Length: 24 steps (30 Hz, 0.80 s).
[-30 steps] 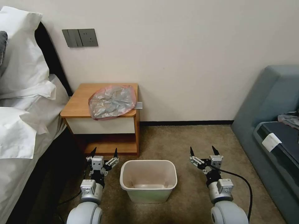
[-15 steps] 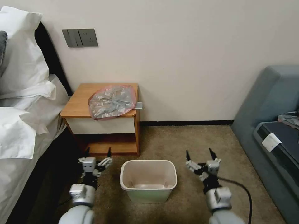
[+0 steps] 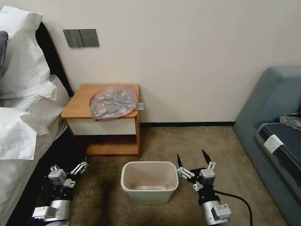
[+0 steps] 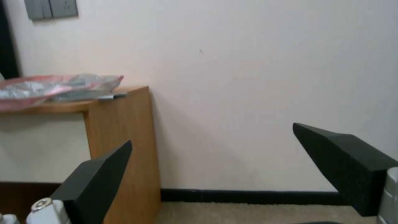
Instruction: Pick up the garbage bag from the table and place it over the trash can.
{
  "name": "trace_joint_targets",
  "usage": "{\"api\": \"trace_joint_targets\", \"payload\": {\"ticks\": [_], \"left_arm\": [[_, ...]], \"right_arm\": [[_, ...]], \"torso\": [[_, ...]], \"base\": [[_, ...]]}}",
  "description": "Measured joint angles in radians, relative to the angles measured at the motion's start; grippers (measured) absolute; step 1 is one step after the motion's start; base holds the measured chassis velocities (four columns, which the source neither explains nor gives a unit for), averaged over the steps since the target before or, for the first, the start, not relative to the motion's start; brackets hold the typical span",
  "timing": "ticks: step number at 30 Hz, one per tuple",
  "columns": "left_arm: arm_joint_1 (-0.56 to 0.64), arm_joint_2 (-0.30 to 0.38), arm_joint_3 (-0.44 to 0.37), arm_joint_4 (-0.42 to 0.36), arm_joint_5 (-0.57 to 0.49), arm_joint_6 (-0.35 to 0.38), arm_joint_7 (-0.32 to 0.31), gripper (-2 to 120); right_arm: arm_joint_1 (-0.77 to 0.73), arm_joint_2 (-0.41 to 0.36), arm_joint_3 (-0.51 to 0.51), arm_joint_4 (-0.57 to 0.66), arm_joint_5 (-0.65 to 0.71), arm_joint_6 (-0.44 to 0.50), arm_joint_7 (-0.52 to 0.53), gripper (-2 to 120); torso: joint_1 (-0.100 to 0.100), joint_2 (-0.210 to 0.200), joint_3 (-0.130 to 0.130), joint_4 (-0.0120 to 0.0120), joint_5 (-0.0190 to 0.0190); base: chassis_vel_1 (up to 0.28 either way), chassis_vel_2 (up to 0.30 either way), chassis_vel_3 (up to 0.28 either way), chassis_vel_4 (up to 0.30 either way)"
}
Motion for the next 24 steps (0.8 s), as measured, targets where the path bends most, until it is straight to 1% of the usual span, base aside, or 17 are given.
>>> {"api": "trace_joint_targets", "payload": {"ticks": [3, 4, 7, 8, 9, 11, 12, 13, 16, 17, 19, 20, 23, 24], "left_arm": [[0.001, -0.001, 0.005, 0.000, 0.004, -0.001, 0.000, 100], [0.001, -0.001, 0.005, 0.000, 0.004, -0.001, 0.000, 100], [0.000, 0.000, 0.007, 0.000, 0.012, -0.001, 0.000, 100], [-0.001, -0.001, 0.008, 0.000, 0.017, 0.000, 0.000, 100], [-0.001, -0.001, 0.008, 0.000, 0.017, 0.000, 0.000, 100], [-0.005, -0.007, 0.009, 0.005, 0.027, 0.003, -0.001, 100], [-0.009, -0.012, 0.009, 0.010, 0.035, 0.003, -0.003, 100], [-0.009, -0.012, 0.009, 0.010, 0.035, 0.003, -0.003, 100], [-0.020, -0.026, 0.010, 0.034, 0.070, 0.013, -0.025, 100], [-0.020, -0.026, 0.010, 0.034, 0.070, 0.013, -0.025, 100], [-0.024, -0.037, 0.007, 0.049, 0.085, 0.020, -0.033, 100], [-0.024, -0.037, 0.007, 0.049, 0.085, 0.020, -0.033, 100], [-0.027, -0.046, -0.003, 0.063, 0.096, 0.028, -0.041, 99], [-0.027, -0.046, -0.003, 0.063, 0.096, 0.028, -0.041, 99]], "right_arm": [[0.060, -0.052, -0.013, -0.004, 0.132, -0.040, 0.002, 100], [0.060, -0.052, -0.013, -0.004, 0.132, -0.040, 0.002, 100], [0.169, -0.116, -0.057, -0.012, 0.421, -0.129, 0.033, 100], [0.199, -0.127, -0.070, -0.017, 0.495, -0.151, 0.042, 100], [0.199, -0.127, -0.070, -0.017, 0.495, -0.151, 0.042, 100], [0.269, -0.143, -0.106, -0.040, 0.637, -0.182, 0.058, 100], [0.305, -0.145, -0.127, -0.053, 0.694, -0.191, 0.065, 100], [0.305, -0.145, -0.127, -0.053, 0.694, -0.191, 0.065, 100], [0.434, -0.129, -0.204, -0.110, 0.883, -0.215, 0.101, 100], [0.434, -0.129, -0.204, -0.110, 0.883, -0.215, 0.101, 100], [0.517, -0.112, -0.248, -0.154, 0.983, -0.223, 0.124, 100], [0.517, -0.112, -0.248, -0.154, 0.983, -0.223, 0.124, 100], [0.630, -0.092, -0.295, -0.225, 1.088, -0.239, 0.161, 100], [0.630, -0.092, -0.295, -0.225, 1.088, -0.239, 0.161, 100]], "torso": [[0.000, 0.000, 0.000, -0.0002, 0.0000], [0.000, 0.000, 0.000, -0.0002, 0.0000], [0.000, 0.000, 0.000, 0.0000, 0.0003], [0.000, 0.000, 0.000, -0.0001, 0.0003], [0.000, 0.000, 0.000, -0.0001, 0.0003], [0.000, 0.000, 0.000, -0.0001, 0.0003], [0.000, 0.000, 0.000, -0.0002, 0.0001], [0.000, 0.000, 0.000, -0.0002, 0.0001], [0.000, 0.000, 0.000, 0.0000, 0.0003], [0.000, 0.000, 0.000, 0.0000, 0.0003], [0.000, 0.000, 0.000, 0.0000, -0.0001], [0.000, 0.000, 0.000, 0.0000, -0.0001], [0.000, 0.000, 0.000, 0.0001, -0.0001], [0.000, 0.000, 0.000, 0.0001, -0.0001]], "base": [[0.000, 0.000, 0.000, 0.000], [0.000, 0.000, 0.000, 0.000], [0.000, 0.000, 0.000, 0.000], [0.000, 0.000, 0.000, 0.000], [0.000, 0.000, 0.000, 0.000], [0.000, 0.000, 0.000, 0.000], [0.000, 0.000, 0.000, 0.000], [0.000, 0.000, 0.000, 0.000], [0.000, 0.000, 0.000, 0.000], [0.000, 0.000, 0.000, 0.000], [0.000, 0.000, 0.000, 0.000], [0.000, 0.000, 0.000, 0.000], [0.000, 0.000, 0.000, 0.000], [0.000, 0.000, 0.000, 0.000]]}}
